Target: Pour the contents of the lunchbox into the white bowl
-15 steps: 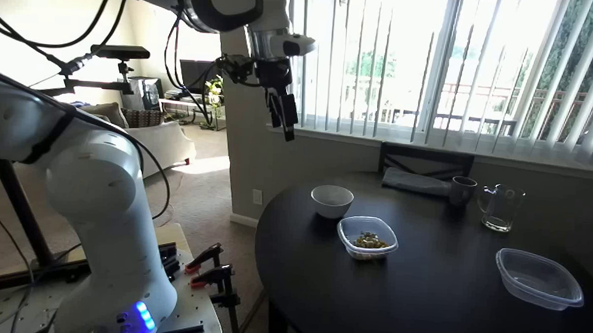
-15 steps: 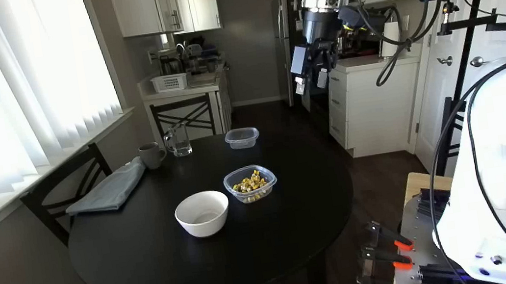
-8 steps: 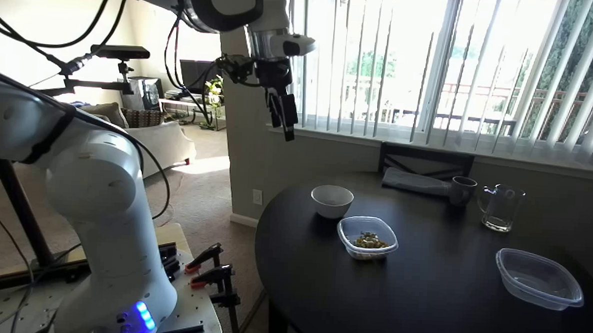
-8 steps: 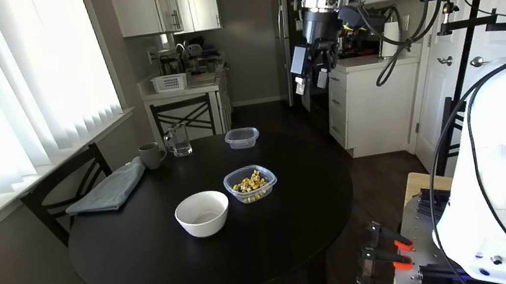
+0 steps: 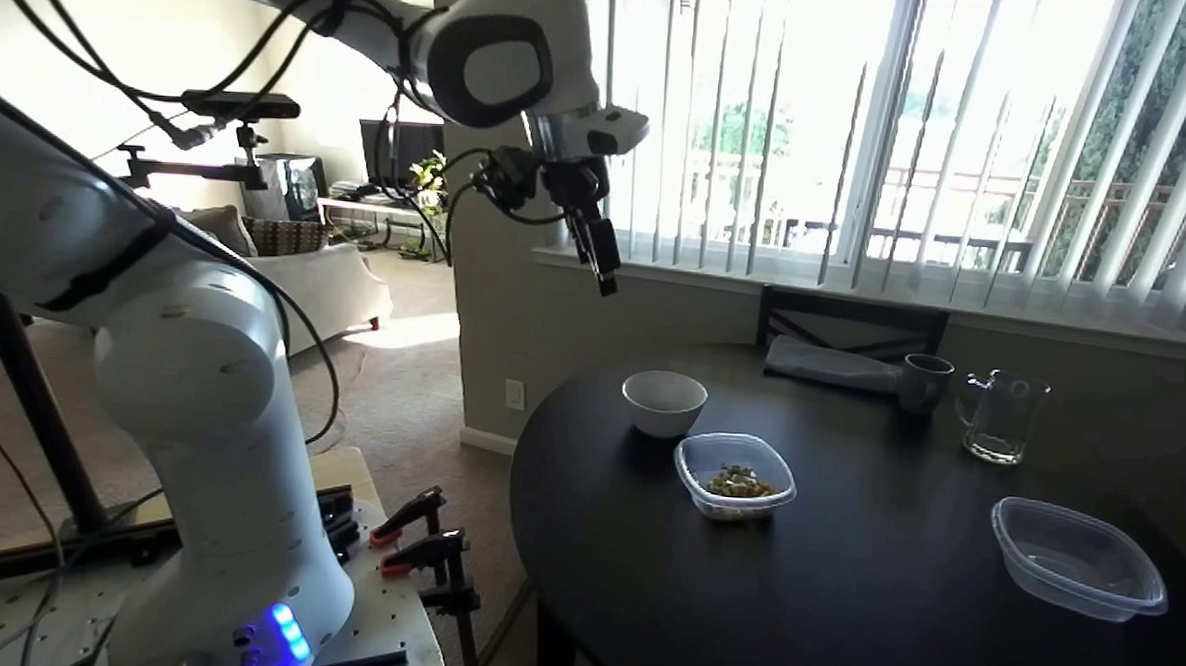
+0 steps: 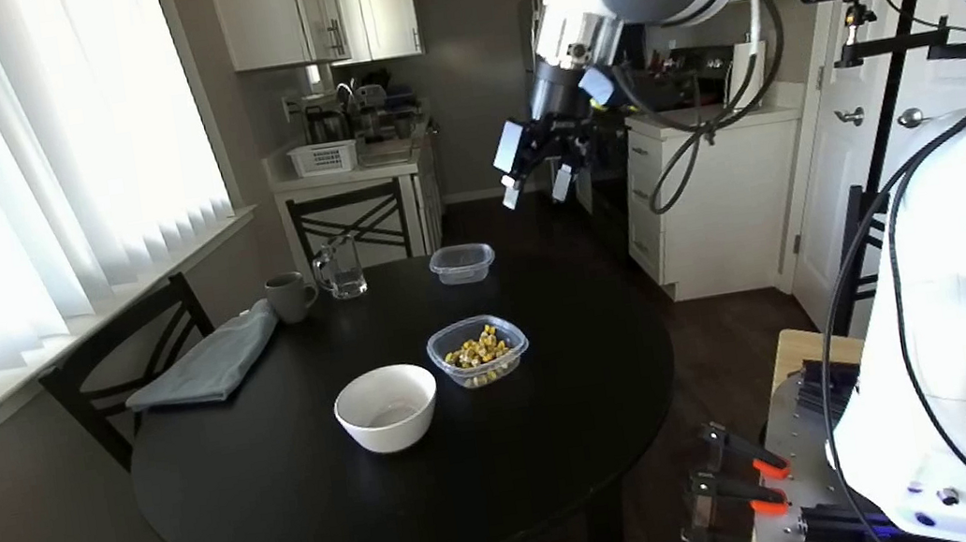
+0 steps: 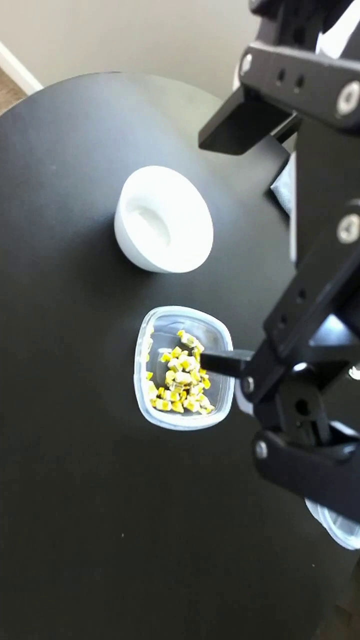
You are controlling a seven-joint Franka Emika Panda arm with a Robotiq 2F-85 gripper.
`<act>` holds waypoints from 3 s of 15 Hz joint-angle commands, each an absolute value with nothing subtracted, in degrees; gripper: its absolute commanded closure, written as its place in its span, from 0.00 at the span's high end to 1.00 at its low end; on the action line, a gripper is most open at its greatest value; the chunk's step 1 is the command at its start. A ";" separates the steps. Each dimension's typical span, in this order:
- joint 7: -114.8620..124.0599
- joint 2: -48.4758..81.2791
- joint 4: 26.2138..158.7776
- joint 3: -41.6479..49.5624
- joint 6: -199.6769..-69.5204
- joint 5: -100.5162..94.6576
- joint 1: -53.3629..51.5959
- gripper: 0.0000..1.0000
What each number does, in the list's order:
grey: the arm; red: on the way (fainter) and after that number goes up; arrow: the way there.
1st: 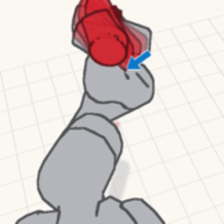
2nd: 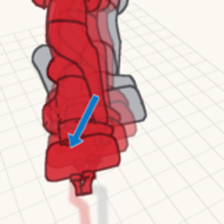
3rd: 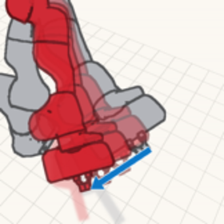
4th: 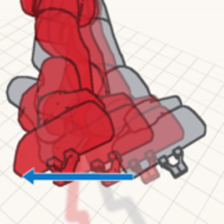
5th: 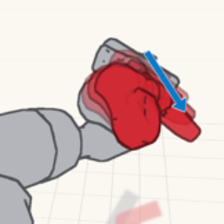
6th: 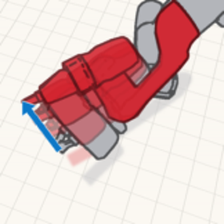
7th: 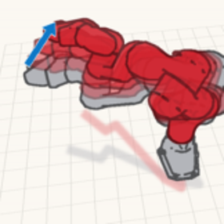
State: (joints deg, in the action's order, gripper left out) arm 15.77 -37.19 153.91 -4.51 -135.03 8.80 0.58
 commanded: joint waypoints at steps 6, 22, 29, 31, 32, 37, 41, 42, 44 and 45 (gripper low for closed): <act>40.27 -3.87 141.02 -13.45 -156.26 2.29 5.10 1.00; 65.64 15.48 123.68 3.62 -154.71 -24.00 -9.09 1.00; 64.66 23.64 116.16 12.41 -163.29 -44.75 -10.66 1.00; 60.74 26.36 115.07 11.17 -165.07 -42.70 -8.55 1.00; 57.68 27.59 114.88 9.52 -165.18 -40.77 -7.08 1.00; 45.03 31.98 113.41 4.77 -162.12 -28.72 -4.09 1.00; 37.51 33.00 111.83 4.56 -159.23 -14.61 -4.93 1.00; 35.98 33.43 110.88 3.84 -157.29 -11.10 -4.45 1.00; 35.16 34.29 108.89 4.60 -152.88 -6.68 -5.33 1.00; 35.23 34.56 108.11 5.07 -151.10 -5.40 -5.71 1.00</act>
